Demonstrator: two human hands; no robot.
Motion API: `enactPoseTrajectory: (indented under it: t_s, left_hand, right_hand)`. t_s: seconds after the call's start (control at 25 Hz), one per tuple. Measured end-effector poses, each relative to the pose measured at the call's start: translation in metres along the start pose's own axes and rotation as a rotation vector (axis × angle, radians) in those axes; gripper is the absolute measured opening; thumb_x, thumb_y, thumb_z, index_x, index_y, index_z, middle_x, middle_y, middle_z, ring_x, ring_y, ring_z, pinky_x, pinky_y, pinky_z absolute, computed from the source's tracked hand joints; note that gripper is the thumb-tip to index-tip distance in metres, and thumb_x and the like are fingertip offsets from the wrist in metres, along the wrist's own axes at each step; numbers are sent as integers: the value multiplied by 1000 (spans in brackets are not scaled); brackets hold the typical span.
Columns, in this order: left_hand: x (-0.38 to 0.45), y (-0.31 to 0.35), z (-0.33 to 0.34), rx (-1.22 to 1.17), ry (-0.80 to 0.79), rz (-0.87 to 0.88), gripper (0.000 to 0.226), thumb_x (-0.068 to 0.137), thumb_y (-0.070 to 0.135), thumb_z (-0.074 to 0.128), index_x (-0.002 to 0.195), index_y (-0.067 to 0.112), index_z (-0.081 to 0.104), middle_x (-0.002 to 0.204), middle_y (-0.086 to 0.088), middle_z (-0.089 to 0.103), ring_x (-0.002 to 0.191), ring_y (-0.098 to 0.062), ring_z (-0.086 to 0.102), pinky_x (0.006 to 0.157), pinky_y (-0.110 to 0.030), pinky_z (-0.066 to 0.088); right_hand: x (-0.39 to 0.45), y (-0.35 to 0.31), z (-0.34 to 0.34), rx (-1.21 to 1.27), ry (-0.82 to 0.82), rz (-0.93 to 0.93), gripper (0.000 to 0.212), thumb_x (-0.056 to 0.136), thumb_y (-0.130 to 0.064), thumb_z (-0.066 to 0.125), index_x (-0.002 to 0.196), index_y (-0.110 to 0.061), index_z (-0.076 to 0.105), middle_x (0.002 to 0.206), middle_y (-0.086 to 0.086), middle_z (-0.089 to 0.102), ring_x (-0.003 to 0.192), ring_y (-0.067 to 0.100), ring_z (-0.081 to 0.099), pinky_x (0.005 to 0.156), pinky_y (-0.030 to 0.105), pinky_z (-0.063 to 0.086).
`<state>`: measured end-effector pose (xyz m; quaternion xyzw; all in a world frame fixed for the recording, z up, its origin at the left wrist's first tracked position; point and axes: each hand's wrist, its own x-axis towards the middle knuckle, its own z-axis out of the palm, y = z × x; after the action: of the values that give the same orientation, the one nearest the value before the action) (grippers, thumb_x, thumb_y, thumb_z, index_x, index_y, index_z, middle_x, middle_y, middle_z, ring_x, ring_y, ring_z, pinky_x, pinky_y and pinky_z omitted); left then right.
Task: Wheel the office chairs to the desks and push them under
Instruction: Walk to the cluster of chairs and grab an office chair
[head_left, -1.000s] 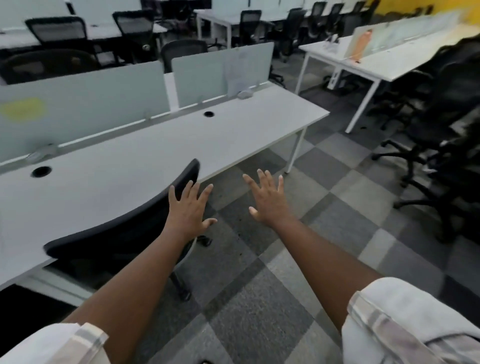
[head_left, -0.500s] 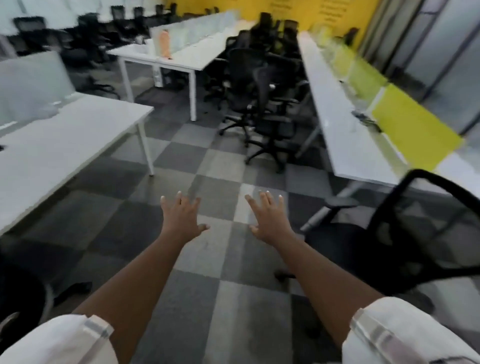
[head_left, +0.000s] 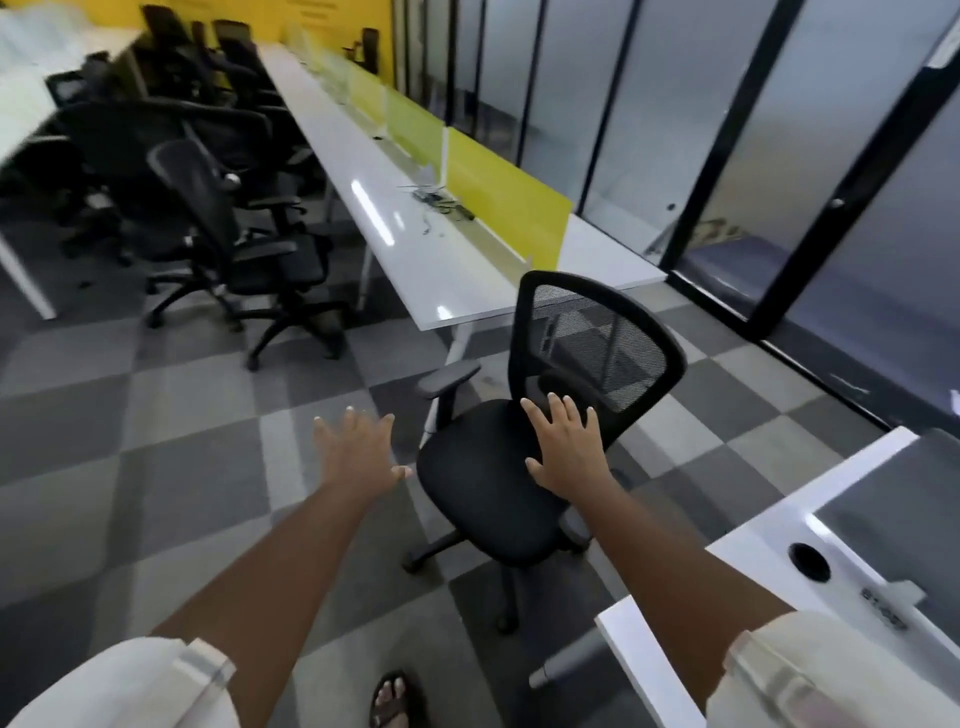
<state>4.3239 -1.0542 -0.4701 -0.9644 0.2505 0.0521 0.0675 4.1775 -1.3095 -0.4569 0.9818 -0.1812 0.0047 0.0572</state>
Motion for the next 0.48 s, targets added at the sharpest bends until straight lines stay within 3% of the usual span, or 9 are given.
enactPoseTrajectory:
  t_s: [0.28,0.48]
  left_hand:
    - [137,62,-14,-32,-9,223,94,89,76,48,161,27,14,164,-9,22,155,-32,10,118,-68,14]
    - [198,123,-19,-99,1,332,91,90,78,40,160,24,19,161,-10,29,153,-31,17,116,-67,20]
  right_hand:
    - [62,90,21,-52,-48,325,93,88,-57,62,161,-29,13,163,14,28,151,35,25,116,55,28]
    - [54,127,56,-7,-106,498,89,90,-55,60,161,-27,14,162,14,27,151,33,24,118,57,26]
